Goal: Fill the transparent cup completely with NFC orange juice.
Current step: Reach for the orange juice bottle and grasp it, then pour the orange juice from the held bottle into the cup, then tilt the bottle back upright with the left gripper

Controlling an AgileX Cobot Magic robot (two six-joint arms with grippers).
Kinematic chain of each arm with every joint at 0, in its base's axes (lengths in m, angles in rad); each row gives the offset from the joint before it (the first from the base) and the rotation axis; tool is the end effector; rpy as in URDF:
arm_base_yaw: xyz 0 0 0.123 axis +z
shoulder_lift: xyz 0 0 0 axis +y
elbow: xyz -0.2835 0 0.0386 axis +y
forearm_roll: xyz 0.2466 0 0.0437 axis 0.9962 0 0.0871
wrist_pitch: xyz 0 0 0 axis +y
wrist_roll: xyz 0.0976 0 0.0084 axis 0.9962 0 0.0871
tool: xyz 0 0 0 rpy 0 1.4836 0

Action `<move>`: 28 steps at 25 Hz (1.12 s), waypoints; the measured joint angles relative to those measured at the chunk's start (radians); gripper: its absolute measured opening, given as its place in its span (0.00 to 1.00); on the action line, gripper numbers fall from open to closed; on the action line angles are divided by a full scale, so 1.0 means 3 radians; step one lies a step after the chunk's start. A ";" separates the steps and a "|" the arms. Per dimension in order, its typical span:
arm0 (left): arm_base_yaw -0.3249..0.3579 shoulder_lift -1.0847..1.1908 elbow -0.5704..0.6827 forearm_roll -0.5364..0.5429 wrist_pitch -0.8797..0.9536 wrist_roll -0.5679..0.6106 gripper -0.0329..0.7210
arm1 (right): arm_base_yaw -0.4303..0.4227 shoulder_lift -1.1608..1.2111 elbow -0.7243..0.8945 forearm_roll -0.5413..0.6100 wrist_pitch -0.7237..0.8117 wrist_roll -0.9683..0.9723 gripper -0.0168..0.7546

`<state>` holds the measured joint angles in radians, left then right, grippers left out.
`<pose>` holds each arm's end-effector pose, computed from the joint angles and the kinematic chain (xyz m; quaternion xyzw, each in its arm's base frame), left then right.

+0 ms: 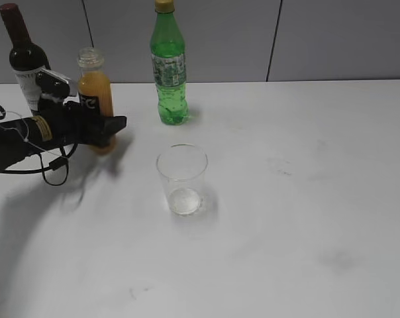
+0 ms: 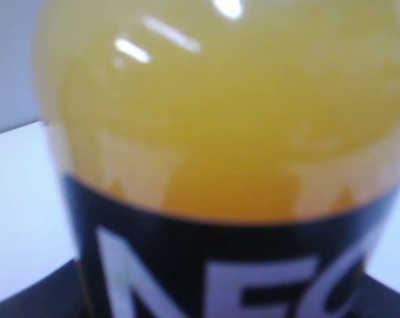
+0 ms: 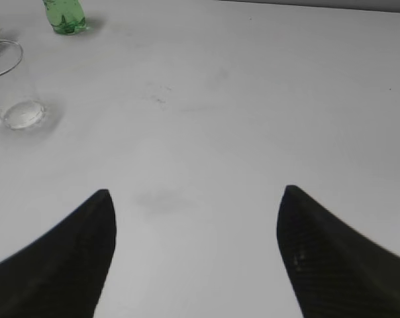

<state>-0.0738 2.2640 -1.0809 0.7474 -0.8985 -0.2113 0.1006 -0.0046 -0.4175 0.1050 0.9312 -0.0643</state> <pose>0.4174 -0.0830 0.0760 0.3066 0.7428 -0.1598 0.5733 0.0116 0.0095 0.2613 -0.0656 0.8358 0.0622 0.5416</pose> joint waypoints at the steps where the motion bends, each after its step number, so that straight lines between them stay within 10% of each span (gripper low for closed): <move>1: -0.0012 -0.0091 0.0078 0.0000 0.0089 -0.0003 0.66 | 0.0000 0.0000 0.0000 0.0000 0.0000 0.0000 0.78; 12: -0.0421 -0.0993 0.1136 -0.0979 0.0397 0.0879 0.66 | 0.0000 0.0000 0.0000 0.0000 0.0000 0.0000 0.78; 28: -0.1484 -0.1613 0.1895 -0.3866 0.0365 0.3418 0.66 | 0.0000 0.0000 0.0000 0.0000 0.0000 0.0000 0.78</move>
<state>-0.5190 1.7800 -0.5126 -0.4125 -0.7891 0.8141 0.1006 -0.0046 -0.4175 0.1050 0.9312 -0.0643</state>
